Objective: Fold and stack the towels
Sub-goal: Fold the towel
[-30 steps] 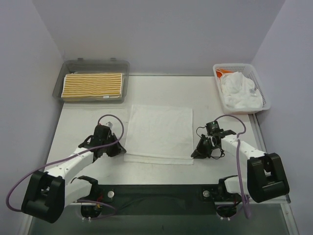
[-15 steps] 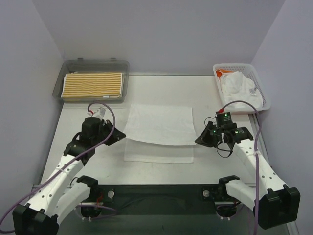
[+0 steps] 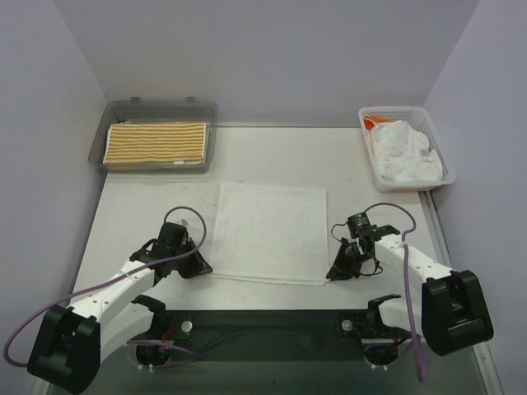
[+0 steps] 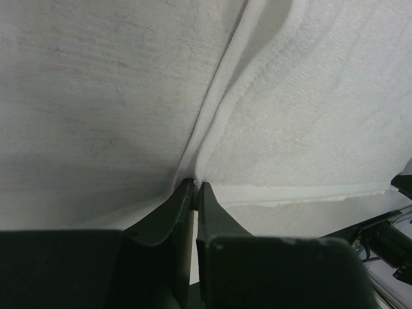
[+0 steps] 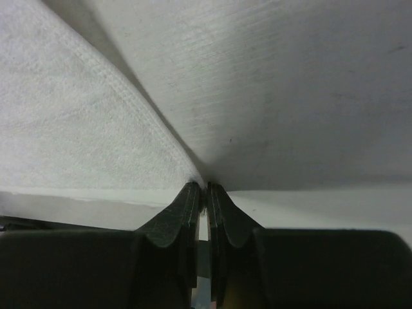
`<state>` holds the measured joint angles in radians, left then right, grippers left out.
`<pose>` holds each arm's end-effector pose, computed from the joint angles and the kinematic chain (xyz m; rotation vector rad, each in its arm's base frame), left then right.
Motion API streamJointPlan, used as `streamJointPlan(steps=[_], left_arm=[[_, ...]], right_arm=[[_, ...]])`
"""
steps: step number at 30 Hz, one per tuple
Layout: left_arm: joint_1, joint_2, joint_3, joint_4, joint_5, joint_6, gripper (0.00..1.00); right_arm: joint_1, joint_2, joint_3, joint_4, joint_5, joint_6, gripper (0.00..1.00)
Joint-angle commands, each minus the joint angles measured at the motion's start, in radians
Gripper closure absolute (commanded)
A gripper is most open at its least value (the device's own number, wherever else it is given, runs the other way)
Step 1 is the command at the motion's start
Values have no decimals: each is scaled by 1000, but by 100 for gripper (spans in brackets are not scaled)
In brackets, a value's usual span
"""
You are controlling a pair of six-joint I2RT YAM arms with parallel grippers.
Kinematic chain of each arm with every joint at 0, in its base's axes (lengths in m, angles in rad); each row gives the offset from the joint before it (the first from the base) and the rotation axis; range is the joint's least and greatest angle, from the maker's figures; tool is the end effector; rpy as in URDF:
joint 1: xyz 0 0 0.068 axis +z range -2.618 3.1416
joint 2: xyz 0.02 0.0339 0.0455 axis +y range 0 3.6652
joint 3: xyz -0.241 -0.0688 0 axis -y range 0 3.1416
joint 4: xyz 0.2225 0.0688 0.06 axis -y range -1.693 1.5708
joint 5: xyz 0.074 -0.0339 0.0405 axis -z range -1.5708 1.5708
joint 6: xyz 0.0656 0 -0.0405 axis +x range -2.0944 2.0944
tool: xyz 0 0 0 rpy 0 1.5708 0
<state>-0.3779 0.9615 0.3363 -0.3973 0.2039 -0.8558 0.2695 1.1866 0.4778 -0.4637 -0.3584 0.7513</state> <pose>0.1528 -0.0749 0.1116 -0.5701 2.6725 -0.6723 0.1772 0.0728 0.1128 0.5843 2.8193 0.7385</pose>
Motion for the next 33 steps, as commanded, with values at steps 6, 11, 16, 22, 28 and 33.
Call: streamJointPlan(steps=[6,11,16,22,28,33], left_arm=[[2,-39,3,12,-77,9,100],[0,-96,79,-52,-83,15,100],[0,-132,170,-135,-103,35,100],[0,-141,172,-176,-156,51,100],[2,-50,73,-111,-186,54,100],[0,-17,58,-86,-184,49,100]], right_arm=[[7,-34,-16,-16,6,-1,100],[30,-113,36,-55,-20,31,100],[63,-188,87,-128,-22,62,100],[105,-245,44,-138,-25,99,100],[152,-85,-30,-3,-79,85,100],[194,14,-47,46,-36,89,100]])
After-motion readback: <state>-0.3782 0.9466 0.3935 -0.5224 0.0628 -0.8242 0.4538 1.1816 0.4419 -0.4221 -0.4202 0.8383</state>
